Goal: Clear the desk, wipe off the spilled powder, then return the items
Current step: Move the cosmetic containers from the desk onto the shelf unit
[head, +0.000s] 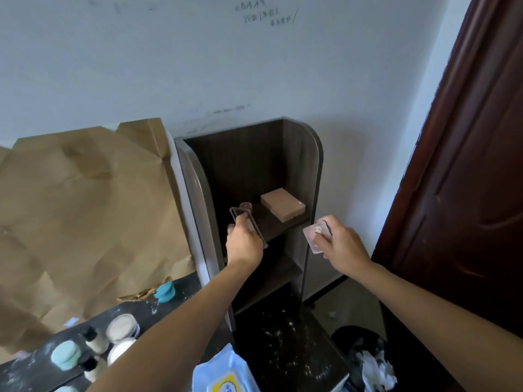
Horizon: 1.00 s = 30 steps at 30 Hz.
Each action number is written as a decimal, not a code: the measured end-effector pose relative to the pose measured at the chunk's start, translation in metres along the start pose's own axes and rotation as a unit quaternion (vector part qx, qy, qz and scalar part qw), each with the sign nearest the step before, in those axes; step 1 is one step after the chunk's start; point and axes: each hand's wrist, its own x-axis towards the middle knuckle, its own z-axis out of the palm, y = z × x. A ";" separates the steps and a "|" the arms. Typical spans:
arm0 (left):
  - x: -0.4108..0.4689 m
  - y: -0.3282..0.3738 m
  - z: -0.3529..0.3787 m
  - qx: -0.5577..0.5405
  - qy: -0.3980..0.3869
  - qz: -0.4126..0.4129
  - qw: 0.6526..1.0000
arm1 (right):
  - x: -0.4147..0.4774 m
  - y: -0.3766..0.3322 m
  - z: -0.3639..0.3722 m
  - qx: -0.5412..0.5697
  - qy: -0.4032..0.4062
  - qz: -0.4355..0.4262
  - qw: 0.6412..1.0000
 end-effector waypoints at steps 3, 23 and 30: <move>-0.003 -0.001 -0.010 0.035 0.003 -0.029 0.999 | 0.008 -0.015 0.006 0.033 0.011 -0.022 0.999; 0.020 0.004 0.040 0.398 0.152 -0.064 0.902 | 0.178 -0.034 0.038 0.027 -0.208 -0.238 0.948; 0.021 0.003 0.044 0.442 0.154 -0.090 0.879 | 0.182 -0.022 0.049 -0.101 -0.206 -0.360 0.904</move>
